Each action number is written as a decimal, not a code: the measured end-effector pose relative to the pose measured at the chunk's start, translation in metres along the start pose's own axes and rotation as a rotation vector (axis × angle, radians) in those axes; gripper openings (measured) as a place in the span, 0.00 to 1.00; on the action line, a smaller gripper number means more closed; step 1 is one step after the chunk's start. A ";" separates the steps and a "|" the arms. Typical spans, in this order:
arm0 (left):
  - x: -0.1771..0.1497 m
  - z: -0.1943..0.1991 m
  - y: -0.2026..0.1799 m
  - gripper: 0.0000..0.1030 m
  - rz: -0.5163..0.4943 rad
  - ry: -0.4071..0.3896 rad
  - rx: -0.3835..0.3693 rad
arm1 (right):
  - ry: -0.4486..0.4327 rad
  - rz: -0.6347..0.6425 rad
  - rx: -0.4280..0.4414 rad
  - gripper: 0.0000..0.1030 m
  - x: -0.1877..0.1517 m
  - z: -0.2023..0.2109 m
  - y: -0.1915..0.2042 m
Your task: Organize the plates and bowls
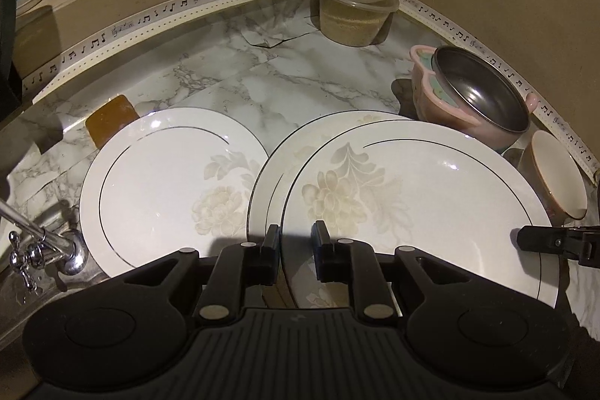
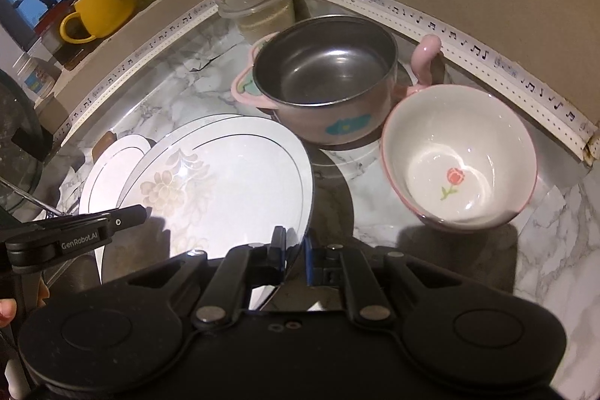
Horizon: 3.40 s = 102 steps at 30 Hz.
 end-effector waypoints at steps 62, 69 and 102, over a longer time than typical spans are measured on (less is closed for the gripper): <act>-0.028 0.009 -0.016 0.16 -0.105 -0.012 -0.062 | 0.068 0.274 -0.051 0.17 0.010 -0.030 0.024; -0.026 0.007 -0.017 0.16 -0.108 0.001 -0.063 | 0.082 0.317 -0.080 0.18 0.011 -0.034 0.030; -0.032 0.046 0.016 0.65 0.052 -0.055 -0.022 | 0.044 0.229 0.058 0.70 0.011 -0.029 0.004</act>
Point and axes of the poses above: each gripper's, at about its wrist camera, not at the fingertips, and z roughly against the way its jaws point, y to its left, x to its top, the point moved 3 cm from there along -z, roughly the way its jaws point, and after that the axes turned 2 degrees about -x, right-handed, at the moved point
